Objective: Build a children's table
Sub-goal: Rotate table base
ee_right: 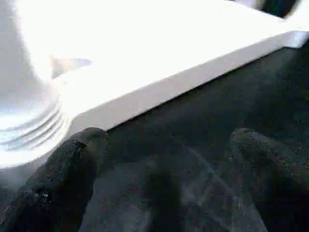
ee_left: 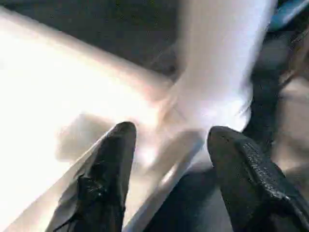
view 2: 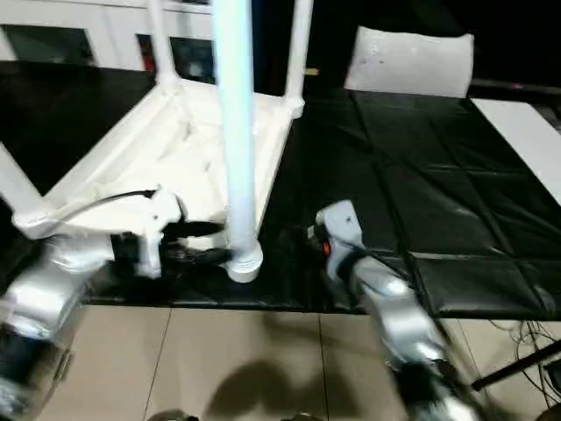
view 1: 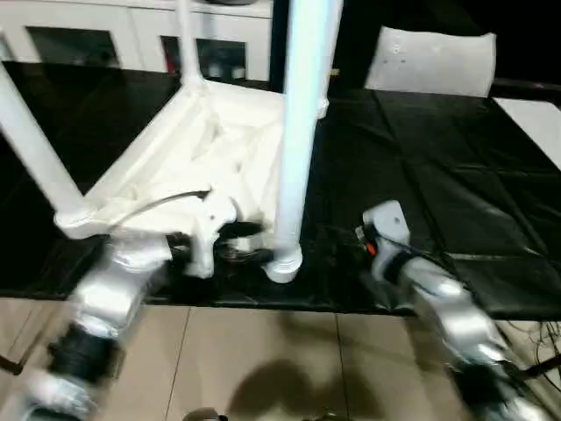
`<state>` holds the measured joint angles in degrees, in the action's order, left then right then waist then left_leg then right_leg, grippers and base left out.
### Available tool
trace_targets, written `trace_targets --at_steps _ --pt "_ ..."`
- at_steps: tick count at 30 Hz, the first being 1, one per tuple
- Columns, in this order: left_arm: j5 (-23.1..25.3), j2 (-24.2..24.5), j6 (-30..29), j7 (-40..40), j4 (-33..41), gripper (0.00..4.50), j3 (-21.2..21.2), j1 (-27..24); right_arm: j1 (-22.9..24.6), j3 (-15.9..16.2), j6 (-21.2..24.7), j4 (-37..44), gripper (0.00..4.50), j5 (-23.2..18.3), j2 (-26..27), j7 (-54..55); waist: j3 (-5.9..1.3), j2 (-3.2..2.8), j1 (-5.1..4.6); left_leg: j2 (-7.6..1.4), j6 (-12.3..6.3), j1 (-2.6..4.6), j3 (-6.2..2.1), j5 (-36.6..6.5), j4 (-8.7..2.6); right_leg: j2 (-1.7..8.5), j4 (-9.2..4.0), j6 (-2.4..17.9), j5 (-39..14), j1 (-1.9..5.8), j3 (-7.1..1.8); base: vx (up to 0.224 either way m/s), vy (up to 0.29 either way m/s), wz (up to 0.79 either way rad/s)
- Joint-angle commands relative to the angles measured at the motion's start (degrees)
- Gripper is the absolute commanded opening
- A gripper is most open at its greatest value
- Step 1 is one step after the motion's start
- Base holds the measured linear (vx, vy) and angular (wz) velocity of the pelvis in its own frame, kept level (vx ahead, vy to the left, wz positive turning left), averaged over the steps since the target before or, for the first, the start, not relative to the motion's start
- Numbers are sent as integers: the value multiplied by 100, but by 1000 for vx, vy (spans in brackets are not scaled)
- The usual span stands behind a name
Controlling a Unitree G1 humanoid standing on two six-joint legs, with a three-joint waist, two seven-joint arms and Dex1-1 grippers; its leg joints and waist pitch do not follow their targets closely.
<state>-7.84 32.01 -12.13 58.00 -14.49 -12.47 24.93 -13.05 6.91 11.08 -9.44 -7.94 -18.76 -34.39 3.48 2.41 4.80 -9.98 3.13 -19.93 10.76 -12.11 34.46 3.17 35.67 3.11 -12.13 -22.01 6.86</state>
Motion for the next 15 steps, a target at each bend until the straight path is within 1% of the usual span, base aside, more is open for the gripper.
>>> trace_targets --at_steps 1,2,3,4,5,7,9,10,11,12,13,14,15 --pt "330 71 301 266 -218 232 -352 232 128 43 165 414 450 -195 -192 -419 -348 -111 37 -434 -178 50 -217 -742 -434 665 -497 595 -1039 308 -517 0 0 0" --pt "421 115 375 361 -326 234 -443 318 191 75 181 545 450 -240 -295 -581 -340 -103 48 -430 -200 43 -211 -727 -436 660 -510 592 -1012 307 -522 0 0 0" --pt "463 133 408 406 -372 234 -484 355 215 88 183 597 450 -258 -337 -650 -356 -101 66 -443 -215 58 -208 -692 -430 671 -484 653 -872 299 -520 0 0 0" --pt "651 176 537 555 -554 205 -655 494 287 108 249 772 450 -324 -457 -856 -359 -94 69 -442 -231 35 -214 -638 -428 673 -468 694 -765 312 -515 0 0 0" --pt "715 185 611 605 -645 192 -719 555 302 104 273 824 450 -349 -486 -914 -365 -93 73 -446 -233 38 -215 -606 -426 677 -457 709 -708 316 -517 0 0 0" --pt "744 189 660 627 -706 190 -756 592 308 102 290 854 450 -367 -504 -939 -365 -92 79 -447 -236 27 -216 -575 -420 694 -447 744 -653 320 -517 0 0 0" --pt "690 78 781 703 -927 160 -726 712 364 114 396 1027 450 -492 -586 -1075 -368 -99 80 -432 -215 16 -212 -601 -408 705 -457 831 -677 332 -512 0 0 0" --pt "736 -13 929 694 -1138 148 -744 829 412 136 464 1149 450 -570 -640 -1177 -360 -106 86 -424 -235 7 -213 -606 -409 695 -476 814 -711 336 -505 0 0 0" --pt "776 -73 1036 683 -1287 144 -760 911 442 152 506 1226 450 -619 -673 -1245 -369 -94 96 -425 -247 26 -202 -617 -400 692 -487 797 -716 332 -505 0 0 0" --pt "833 -122 1149 639 -1423 141 -781 981 471 170 536 1285 450 -655 -697 -1301 -377 -87 113 -435 -268 9 -218 -581 -403 699 -472 782 -682 345 -500 0 0 0" --pt "895 -169 1261 582 -1563 122 -801 1059 499 185 566 1343 450 -679 -722 -1358 -378 -86 123 -446 -253 13 -222 -599 -403 713 -470 765 -720 341 -498 0 0 0" --pt "918 -186 1301 561 -1614 122 -808 1087 509 191 577 1364 450 -687 -730 -1379 -369 -80 122 -431 -270 3 -218 -605 -402 699 -489 737 -771 339 -495 0 0 0" --pt "1019 -303 1485 478 -1928 107 -849 1263 584 236 636 1503 450 -732 -795 -1505 -363 -99 136 -418 -276 6 -217 -631 -400 696 -518 681 -867 337 -494 0 0 0"
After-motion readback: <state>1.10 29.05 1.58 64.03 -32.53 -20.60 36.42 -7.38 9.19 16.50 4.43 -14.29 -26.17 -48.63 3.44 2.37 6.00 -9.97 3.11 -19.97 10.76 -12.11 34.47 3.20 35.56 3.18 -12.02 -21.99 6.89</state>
